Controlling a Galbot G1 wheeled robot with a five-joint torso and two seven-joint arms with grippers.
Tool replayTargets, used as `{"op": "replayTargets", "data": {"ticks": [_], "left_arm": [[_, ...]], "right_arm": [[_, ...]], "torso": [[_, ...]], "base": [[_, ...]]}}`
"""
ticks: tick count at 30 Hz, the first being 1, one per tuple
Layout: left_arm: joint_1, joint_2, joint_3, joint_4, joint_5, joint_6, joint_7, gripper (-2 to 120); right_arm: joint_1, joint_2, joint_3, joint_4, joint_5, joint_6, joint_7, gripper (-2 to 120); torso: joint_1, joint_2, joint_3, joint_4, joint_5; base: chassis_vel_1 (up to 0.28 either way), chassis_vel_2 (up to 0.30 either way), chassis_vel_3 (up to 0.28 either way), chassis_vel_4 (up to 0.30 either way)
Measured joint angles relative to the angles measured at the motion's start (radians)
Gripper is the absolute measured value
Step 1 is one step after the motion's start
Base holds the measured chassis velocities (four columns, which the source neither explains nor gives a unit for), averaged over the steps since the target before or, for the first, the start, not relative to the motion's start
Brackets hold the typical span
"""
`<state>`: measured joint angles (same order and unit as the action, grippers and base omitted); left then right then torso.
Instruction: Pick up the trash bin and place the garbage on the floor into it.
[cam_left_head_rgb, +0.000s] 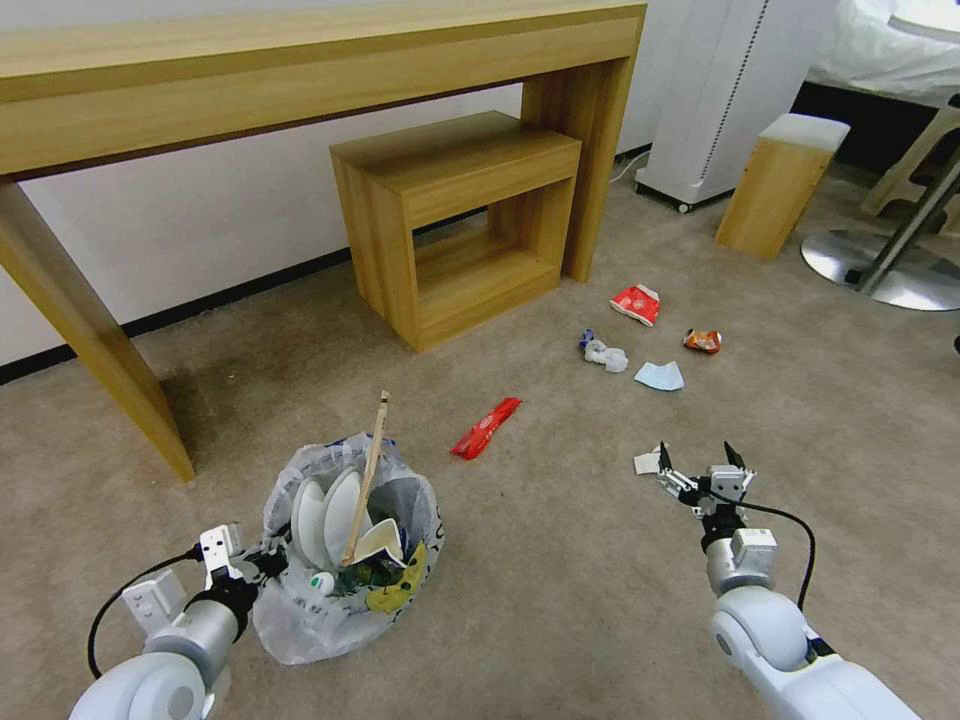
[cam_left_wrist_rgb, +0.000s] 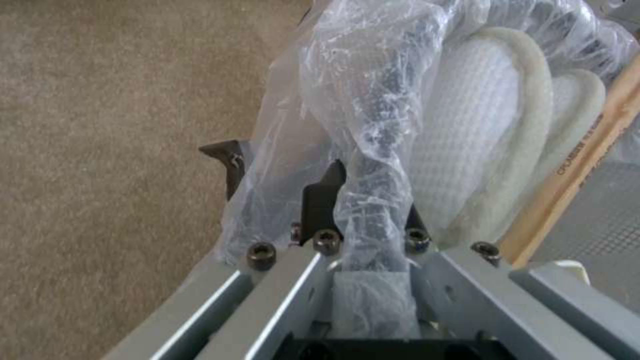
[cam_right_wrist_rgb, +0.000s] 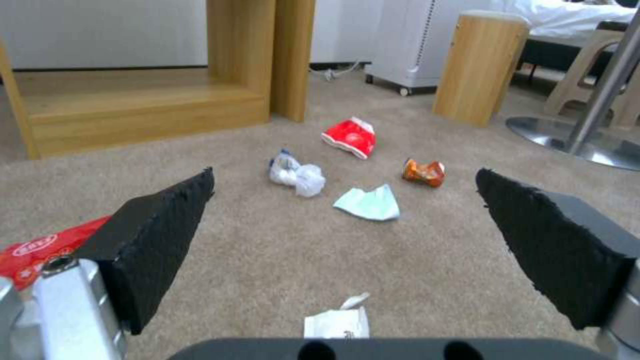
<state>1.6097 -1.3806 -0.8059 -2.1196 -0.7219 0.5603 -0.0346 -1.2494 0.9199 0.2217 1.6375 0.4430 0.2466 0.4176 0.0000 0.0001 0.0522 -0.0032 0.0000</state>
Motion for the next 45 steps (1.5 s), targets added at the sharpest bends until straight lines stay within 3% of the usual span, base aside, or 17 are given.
{"op": "replayTargets", "data": {"ticks": [3,25,45], "left_arm": [[0.0,0.0,0.001,-0.002,-0.001,0.0,-0.001,1],[-0.01,0.006,-0.006,0.011,-0.009,-0.009,-0.006,1],[-0.013,0.008,-0.011,0.021,-0.011,-0.011,-0.008,1]], "right_arm": [[-0.006,0.001,0.005,0.001,0.001,0.0,0.0,100],[0.007,0.008,-0.008,-0.024,-0.019,0.02,-0.003,100],[0.025,0.01,-0.03,-0.034,-0.021,0.019,-0.005,100]], "torso": [[0.0,0.0,0.0,0.0008,0.0],[0.0,0.0,0.0,0.0003,0.0001],[0.0,0.0,0.0,0.0004,0.0]], "base": [[-0.096,0.081,0.09,-0.094],[-0.126,0.126,0.129,-0.122],[-0.009,0.013,0.011,-0.009]]}}
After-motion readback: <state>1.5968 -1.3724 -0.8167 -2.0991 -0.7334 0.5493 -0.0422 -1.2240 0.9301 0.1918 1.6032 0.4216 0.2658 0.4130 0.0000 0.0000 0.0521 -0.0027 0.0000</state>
